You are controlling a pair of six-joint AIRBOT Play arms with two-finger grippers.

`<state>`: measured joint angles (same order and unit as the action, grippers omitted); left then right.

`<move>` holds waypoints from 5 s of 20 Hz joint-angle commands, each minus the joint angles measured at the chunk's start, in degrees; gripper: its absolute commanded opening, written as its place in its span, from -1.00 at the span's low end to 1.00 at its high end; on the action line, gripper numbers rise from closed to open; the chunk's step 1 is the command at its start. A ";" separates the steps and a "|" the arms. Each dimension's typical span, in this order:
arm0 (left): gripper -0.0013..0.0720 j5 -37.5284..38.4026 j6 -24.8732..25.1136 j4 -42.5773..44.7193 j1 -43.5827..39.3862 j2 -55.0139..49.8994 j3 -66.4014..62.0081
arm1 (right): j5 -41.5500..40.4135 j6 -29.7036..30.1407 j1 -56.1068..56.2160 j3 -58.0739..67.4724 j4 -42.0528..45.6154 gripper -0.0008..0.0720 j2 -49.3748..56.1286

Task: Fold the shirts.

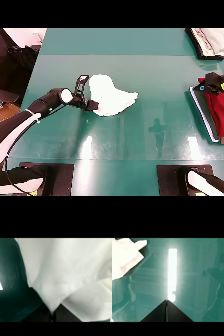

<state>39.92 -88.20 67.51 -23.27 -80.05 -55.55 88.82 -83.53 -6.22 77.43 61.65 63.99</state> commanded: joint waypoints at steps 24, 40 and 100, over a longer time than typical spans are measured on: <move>-0.90 25.40 3.13 23.15 -0.02 11.72 -27.74 | -23.93 11.19 42.18 0.02 -36.61 0.65 37.88; -0.90 35.28 13.16 17.79 -0.04 11.80 -27.80 | -26.64 9.22 37.57 0.02 -24.39 -0.95 27.54; -0.90 14.45 5.66 -5.57 11.65 13.51 -3.72 | -17.22 2.34 14.34 0.04 -7.67 -0.95 -0.52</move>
<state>52.84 -78.28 52.12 -11.70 -71.59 -50.98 71.68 -81.19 9.93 77.41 54.08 63.57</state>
